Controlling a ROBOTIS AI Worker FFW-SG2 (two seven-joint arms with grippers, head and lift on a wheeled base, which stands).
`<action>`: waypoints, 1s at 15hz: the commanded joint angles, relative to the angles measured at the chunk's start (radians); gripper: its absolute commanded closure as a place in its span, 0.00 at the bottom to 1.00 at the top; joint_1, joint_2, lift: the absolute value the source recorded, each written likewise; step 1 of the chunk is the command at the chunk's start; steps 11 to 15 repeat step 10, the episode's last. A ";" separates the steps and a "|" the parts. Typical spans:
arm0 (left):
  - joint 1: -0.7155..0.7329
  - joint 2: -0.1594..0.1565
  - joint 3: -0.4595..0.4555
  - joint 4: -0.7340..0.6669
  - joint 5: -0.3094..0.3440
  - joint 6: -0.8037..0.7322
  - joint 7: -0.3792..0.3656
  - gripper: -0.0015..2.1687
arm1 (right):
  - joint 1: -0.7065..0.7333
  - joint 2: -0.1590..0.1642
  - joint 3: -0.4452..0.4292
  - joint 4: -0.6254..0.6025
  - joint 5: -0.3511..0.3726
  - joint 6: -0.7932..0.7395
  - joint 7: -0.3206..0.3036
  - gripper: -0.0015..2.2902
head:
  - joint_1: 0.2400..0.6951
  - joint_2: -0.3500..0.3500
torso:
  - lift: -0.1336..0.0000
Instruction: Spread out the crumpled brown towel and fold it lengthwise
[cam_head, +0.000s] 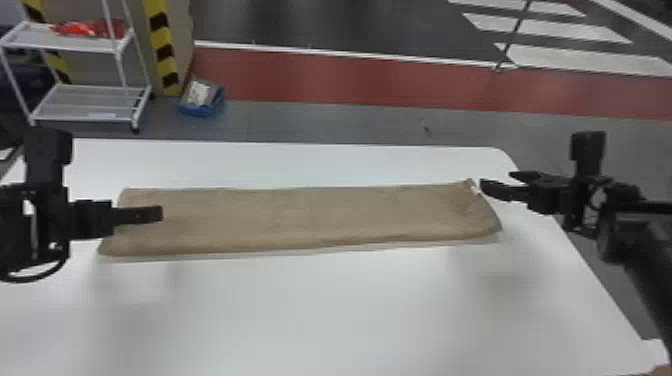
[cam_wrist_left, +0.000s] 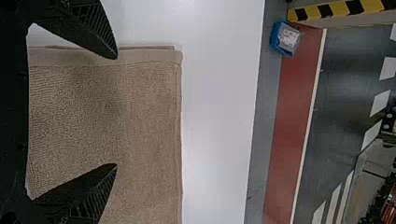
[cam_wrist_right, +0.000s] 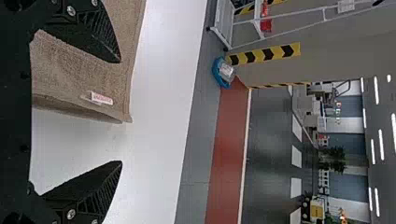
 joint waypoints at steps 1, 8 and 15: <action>-0.003 0.002 0.001 0.013 -0.003 -0.011 -0.004 0.03 | -0.002 0.001 -0.002 0.012 -0.004 -0.007 -0.006 0.05 | 1.00 0.25 | 0.07; -0.011 0.000 -0.003 0.023 -0.012 -0.008 -0.004 0.03 | -0.012 -0.005 -0.006 0.031 -0.004 0.005 -0.009 0.06 | 1.00 0.25 | 0.07; -0.011 0.003 -0.003 0.021 -0.014 -0.005 -0.002 0.03 | -0.012 -0.008 -0.006 0.032 0.000 0.008 -0.009 0.06 | 1.00 0.25 | 0.07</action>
